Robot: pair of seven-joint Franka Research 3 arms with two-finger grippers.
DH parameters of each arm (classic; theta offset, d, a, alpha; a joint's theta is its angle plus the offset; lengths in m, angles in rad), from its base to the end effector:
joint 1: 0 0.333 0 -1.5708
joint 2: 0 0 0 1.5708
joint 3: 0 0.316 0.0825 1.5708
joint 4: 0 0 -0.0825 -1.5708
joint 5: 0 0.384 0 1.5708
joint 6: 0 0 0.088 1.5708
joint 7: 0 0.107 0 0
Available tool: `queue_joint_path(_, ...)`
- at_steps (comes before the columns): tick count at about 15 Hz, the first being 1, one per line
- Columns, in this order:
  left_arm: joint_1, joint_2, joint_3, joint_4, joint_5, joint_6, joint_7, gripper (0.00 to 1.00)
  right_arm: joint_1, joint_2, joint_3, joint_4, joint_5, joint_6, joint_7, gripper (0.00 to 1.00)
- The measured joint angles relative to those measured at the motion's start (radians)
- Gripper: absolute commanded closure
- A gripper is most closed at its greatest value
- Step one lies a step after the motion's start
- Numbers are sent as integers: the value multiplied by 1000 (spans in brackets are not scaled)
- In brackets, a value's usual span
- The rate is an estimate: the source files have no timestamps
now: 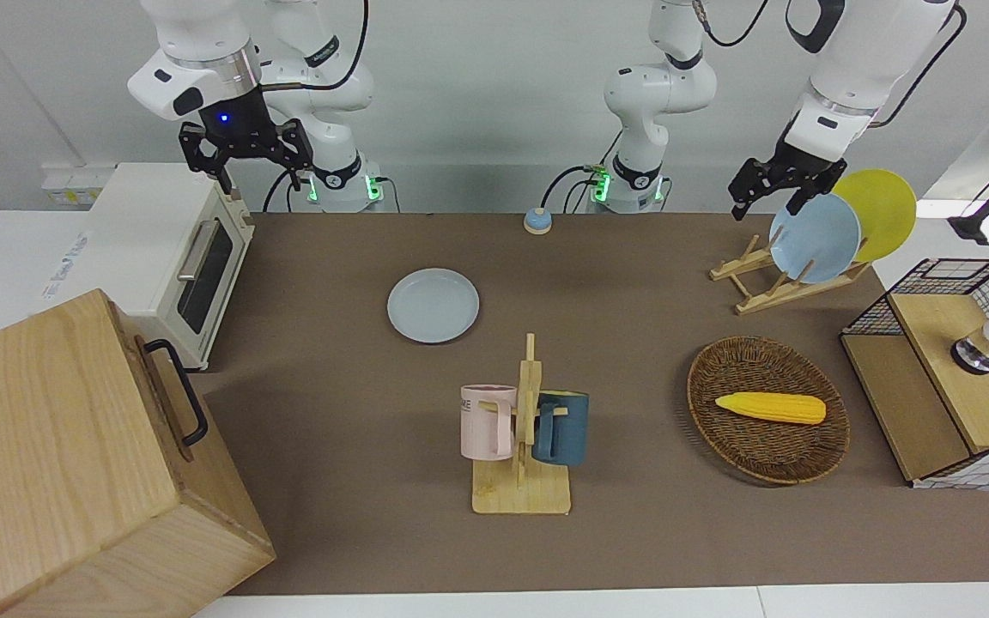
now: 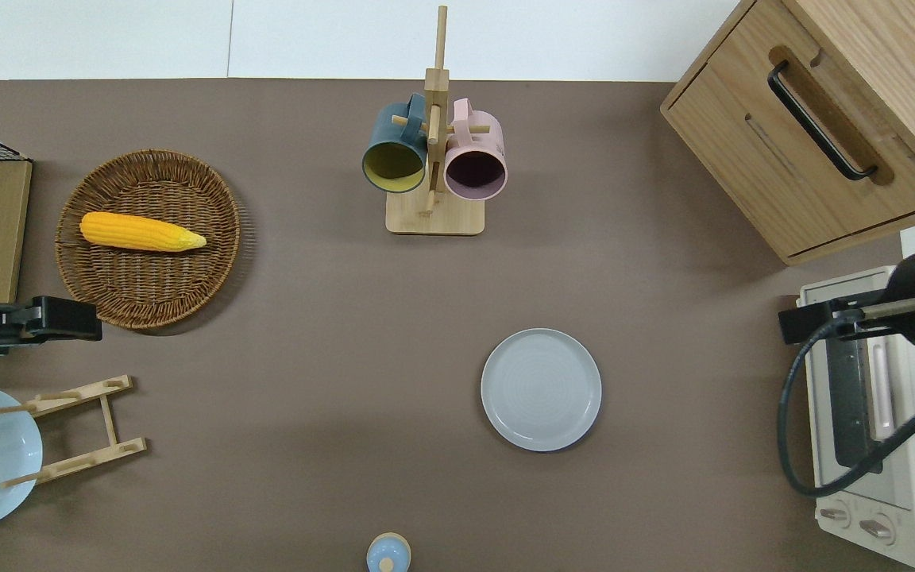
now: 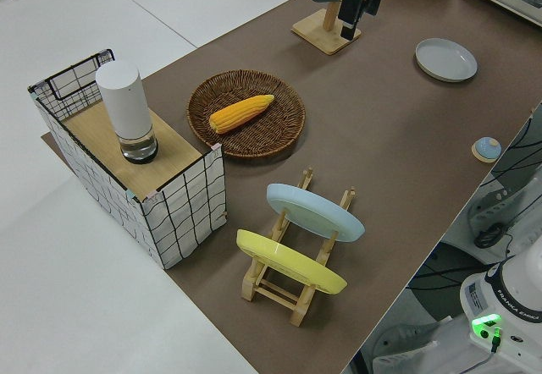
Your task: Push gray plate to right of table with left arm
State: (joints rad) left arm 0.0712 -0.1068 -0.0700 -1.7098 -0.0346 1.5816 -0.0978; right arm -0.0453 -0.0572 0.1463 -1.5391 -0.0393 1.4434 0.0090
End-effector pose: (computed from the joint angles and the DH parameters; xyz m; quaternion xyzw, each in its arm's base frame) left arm 0.5206 -0.0050 0.6171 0.9986 0.0501 -0.0115 0.0130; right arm 0.5210 0.0508 0.6590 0.9986 0.0437 -0.0182 0.0247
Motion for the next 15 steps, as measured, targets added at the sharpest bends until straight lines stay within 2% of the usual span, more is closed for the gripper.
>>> queue_joint_path(5,0,31,0,37,8,-11,0,7,0,0,0,0,0,0,0,5)
queue_joint_path(15,0,31,-1,50,11,-14,0,7,0,0,0,0,0,0,0,5)
